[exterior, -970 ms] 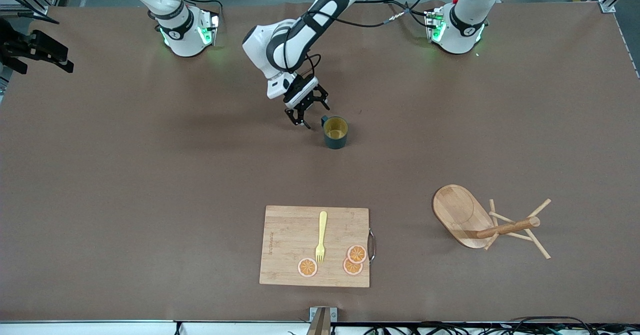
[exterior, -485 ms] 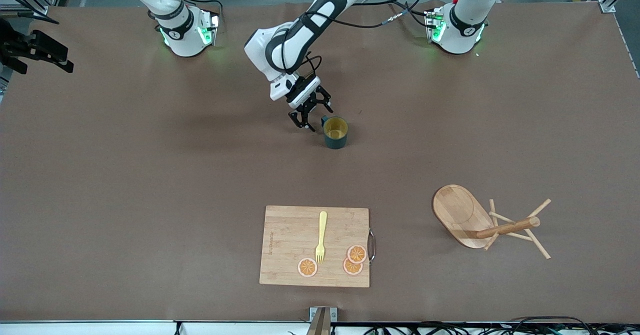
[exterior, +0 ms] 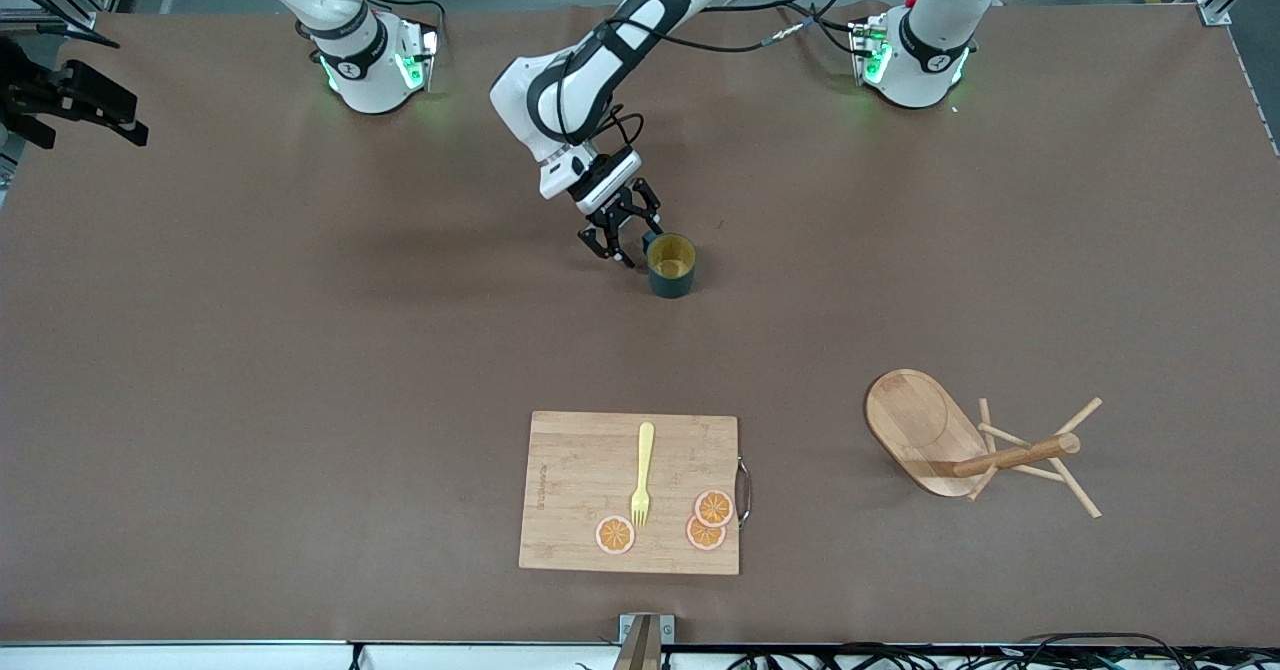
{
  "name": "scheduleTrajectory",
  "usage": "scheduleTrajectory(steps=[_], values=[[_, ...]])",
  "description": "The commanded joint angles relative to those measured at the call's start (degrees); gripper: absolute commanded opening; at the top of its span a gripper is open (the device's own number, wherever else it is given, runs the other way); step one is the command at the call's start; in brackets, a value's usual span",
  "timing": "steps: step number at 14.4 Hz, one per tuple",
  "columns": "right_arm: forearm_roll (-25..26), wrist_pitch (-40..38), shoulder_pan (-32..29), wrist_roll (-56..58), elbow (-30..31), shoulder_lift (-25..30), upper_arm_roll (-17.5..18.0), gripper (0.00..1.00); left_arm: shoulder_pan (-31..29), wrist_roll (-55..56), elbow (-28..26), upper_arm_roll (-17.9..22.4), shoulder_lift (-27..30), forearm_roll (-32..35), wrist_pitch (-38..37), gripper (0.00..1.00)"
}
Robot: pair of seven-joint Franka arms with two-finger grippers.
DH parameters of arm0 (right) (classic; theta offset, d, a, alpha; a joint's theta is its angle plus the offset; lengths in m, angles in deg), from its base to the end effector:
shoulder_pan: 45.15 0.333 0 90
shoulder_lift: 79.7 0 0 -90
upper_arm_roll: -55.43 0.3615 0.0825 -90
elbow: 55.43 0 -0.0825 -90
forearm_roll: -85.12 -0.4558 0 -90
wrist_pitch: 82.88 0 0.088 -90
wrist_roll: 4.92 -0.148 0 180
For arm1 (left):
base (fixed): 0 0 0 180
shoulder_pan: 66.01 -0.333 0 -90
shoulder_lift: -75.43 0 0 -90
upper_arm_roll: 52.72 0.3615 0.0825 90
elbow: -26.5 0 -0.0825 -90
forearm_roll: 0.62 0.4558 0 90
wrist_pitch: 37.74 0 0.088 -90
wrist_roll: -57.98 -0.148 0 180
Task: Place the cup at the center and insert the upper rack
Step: 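Lower the left gripper over the mug and grasp its handle, then lift the teal mug with the left gripper toward the mug-tree stand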
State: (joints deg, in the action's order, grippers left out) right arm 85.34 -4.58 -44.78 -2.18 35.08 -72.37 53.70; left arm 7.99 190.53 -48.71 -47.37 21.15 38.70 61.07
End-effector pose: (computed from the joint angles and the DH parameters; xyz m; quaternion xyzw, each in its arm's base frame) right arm 0.5534 -0.0150 0.6831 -0.9990 -0.0119 0.0426 0.0015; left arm 0.3466 -0.6902 0.1105 -0.8349 -0.3496 -0.3856 0.1787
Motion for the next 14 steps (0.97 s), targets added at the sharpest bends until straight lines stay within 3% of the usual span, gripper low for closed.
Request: scheduleTrajectory(steps=[1,3,6,7,9,14], values=[[0.0,0.6,-1.1,0.6,1.3,1.6,0.8,1.00,0.5,1.2,0.2,0.2,-0.4,1.4,-0.9,0.62],[0.0,0.6,-1.1,0.6,1.3,1.6,0.8,1.00,0.4,1.1,-0.1,0.4,-0.5,1.5,-0.8,0.52],[0.0,0.5,-1.2,0.7,1.3,1.6,0.8,1.00,0.4,0.3,0.0,0.2,-0.4,1.4,-0.8,0.12],[0.0,0.5,-1.1,0.7,1.3,1.6,0.8,1.00,0.3,-0.2,0.0,0.2,-0.4,1.3,-0.8,0.05],[0.0,0.5,-1.1,0.7,1.3,1.6,0.8,1.00,0.0,-1.0,0.0,0.4,0.0,1.3,-0.9,0.00],[0.0,0.6,-1.1,0.7,1.3,1.6,0.8,1.00,-3.9,-10.5,0.5,0.5,5.1,-1.0,-1.3,0.00]])
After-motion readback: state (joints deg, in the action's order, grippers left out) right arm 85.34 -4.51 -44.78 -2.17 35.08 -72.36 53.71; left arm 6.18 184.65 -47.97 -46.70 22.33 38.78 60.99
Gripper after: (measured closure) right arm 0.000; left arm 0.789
